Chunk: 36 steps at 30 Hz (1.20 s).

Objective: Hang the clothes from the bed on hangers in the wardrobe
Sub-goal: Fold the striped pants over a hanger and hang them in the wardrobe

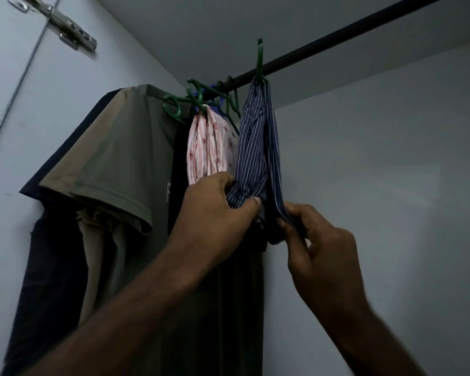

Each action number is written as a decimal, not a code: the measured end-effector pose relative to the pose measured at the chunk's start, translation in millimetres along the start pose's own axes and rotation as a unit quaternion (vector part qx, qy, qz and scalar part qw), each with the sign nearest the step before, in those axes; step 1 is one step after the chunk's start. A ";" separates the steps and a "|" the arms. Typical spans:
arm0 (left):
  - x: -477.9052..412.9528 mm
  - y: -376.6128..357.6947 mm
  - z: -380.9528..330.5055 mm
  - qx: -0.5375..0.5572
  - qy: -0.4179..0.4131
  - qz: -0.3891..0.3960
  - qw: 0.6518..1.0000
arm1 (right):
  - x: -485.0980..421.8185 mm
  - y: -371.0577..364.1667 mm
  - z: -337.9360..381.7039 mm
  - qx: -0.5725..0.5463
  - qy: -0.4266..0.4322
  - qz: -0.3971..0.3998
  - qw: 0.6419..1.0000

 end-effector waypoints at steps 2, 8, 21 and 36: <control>0.6 0.1 3.1 0.013 0.002 0.009 1.000 | 4.2 -3.0 0.5 0.012 0.001 -0.006 1.000; -9.3 5.6 0.9 0.051 0.046 -0.011 0.998 | 4.4 -8.4 24.9 0.003 0.002 -0.058 0.998; -19.5 4.6 23.9 0.115 0.197 0.044 0.973 | 22.1 -25.0 -37.8 0.052 -0.043 -0.085 0.994; -15.1 8.0 27.2 0.155 0.209 0.033 0.965 | 33.8 -4.8 -82.8 -0.086 -0.110 -0.119 0.983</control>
Point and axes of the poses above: each hand's wrist, its own x-axis away from the middle knuckle, its own y-axis out of the back of the hand, z = x × y, the point moved 10 cm from there along -x, towards the middle knuckle, and after that the axes turned 11 degrees about -z, right-handed, at the moved point
